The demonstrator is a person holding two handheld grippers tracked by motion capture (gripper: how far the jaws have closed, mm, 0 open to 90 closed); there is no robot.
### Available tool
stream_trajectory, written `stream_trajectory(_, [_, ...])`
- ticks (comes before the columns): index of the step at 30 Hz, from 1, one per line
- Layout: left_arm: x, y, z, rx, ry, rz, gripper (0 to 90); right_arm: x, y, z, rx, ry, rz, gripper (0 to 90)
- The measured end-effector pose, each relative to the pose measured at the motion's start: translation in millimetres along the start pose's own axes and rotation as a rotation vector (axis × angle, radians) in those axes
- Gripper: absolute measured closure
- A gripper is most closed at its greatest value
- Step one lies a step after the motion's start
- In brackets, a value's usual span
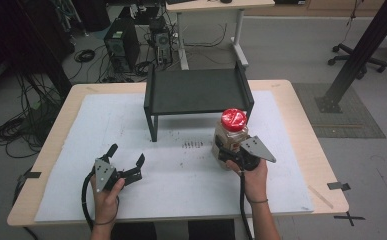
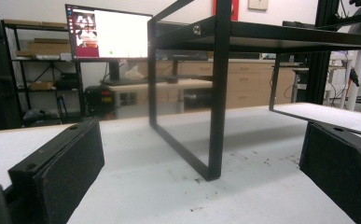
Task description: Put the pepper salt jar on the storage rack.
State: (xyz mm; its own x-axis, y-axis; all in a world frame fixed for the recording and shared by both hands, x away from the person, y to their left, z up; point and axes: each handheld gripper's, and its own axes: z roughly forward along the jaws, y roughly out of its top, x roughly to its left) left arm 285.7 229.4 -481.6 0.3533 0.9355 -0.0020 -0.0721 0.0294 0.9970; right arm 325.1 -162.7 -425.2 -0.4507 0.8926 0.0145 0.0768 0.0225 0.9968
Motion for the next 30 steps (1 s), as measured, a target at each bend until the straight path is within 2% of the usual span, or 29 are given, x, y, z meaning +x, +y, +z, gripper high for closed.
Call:
stream_trajectory(23, [0.1,0.0,0.2,0.001,0.0,-0.003,0.2,0.0,1.6,-0.8,0.012,-0.009,-0.009,25.9])
stream_trajectory(30, [0.0,0.1,0.3,0.003,-0.002,0.0,0.3,0.0,3.2,-1.2,0.022,0.002,-0.011,26.3])
